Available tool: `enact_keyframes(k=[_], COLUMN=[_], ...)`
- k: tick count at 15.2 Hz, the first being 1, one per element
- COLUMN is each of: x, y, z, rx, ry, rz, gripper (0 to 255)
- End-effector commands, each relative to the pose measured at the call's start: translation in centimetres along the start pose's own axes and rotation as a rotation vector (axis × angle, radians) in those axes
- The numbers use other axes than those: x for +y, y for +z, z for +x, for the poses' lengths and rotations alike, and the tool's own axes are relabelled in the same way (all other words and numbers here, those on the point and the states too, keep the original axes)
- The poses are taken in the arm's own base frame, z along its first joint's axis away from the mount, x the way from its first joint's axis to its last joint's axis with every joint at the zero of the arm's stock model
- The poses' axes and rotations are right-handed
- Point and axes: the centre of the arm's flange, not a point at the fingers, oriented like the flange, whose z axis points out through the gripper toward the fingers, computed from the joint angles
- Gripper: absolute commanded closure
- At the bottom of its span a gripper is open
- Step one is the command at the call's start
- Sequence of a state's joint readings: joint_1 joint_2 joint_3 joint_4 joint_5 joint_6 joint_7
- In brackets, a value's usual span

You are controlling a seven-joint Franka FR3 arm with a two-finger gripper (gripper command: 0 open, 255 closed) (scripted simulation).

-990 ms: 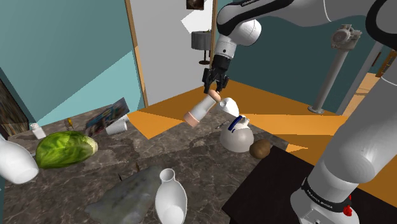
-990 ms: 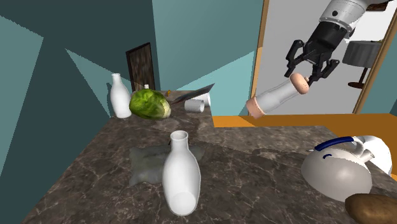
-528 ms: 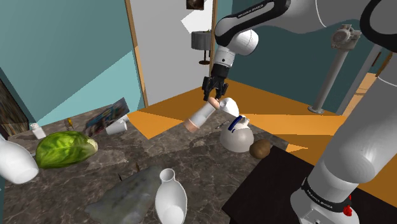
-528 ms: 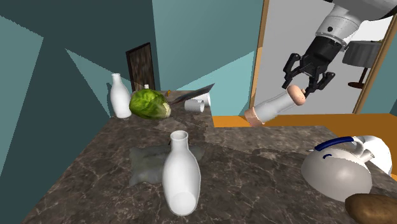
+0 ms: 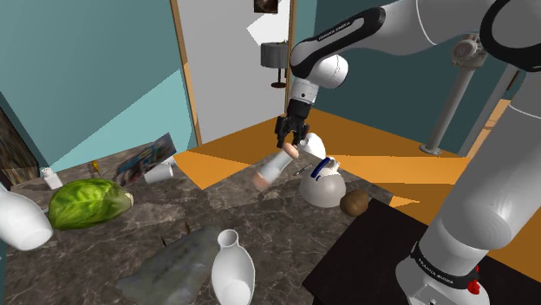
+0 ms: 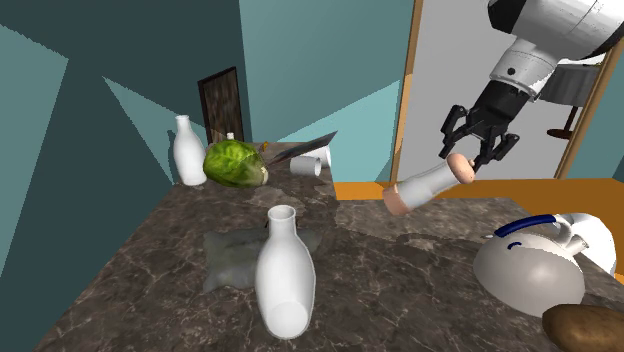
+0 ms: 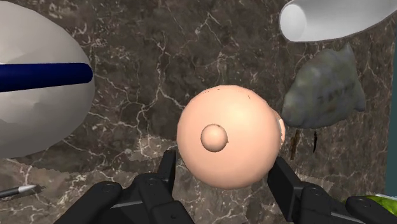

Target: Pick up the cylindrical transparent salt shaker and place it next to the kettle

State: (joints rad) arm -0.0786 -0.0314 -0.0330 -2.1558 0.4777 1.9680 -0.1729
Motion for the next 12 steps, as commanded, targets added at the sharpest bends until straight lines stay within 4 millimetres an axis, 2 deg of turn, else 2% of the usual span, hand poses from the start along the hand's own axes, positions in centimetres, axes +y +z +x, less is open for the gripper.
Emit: enact_keyframes(k=[1,12], x=[0.5,2.9], y=[1.0,6.2], z=[0.1,0.8], rx=[0.001,0.001], ry=[0.000,0.000], rz=[0.000,0.000], gripper=[255,255])
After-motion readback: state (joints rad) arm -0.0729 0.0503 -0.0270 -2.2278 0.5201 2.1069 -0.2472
